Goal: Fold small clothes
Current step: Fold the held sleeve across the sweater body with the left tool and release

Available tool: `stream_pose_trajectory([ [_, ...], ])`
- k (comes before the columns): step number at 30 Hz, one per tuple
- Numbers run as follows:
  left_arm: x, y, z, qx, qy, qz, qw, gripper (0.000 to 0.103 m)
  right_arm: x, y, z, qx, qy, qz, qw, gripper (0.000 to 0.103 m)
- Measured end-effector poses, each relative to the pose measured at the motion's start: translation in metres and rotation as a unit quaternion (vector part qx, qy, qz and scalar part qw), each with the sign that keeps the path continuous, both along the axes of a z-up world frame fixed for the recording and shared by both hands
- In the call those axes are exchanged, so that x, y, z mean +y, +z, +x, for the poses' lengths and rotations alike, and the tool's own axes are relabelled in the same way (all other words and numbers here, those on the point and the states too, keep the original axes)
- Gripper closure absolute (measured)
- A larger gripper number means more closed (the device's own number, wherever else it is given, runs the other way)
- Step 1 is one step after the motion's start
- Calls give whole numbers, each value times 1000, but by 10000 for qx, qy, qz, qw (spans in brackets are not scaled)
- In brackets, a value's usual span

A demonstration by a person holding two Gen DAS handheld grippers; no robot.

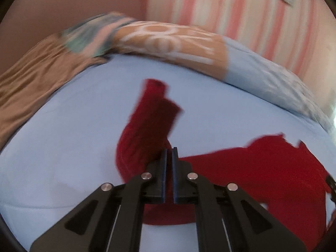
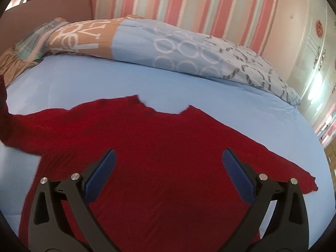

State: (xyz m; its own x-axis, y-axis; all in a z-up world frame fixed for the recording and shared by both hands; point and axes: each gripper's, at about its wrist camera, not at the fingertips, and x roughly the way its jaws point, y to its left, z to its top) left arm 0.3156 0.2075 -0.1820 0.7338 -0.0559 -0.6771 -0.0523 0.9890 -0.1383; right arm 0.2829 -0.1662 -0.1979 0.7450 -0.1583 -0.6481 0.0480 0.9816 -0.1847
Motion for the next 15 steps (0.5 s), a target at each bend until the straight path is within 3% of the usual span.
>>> stream_pose_trajectory([
  [5, -74, 0, 14, 71, -784, -226, 9966, 99, -34, -15, 13, 92, -204, -28, 9997, 3],
  [8, -129, -3, 22, 125, -1291, -510, 9902, 99, -52, -23, 20, 145, -286, -89, 9994, 3],
  [15, -265, -27, 40, 474, -2321, -857, 9678, 99, -110, -40, 25, 339, -529, 262, 9977, 3],
])
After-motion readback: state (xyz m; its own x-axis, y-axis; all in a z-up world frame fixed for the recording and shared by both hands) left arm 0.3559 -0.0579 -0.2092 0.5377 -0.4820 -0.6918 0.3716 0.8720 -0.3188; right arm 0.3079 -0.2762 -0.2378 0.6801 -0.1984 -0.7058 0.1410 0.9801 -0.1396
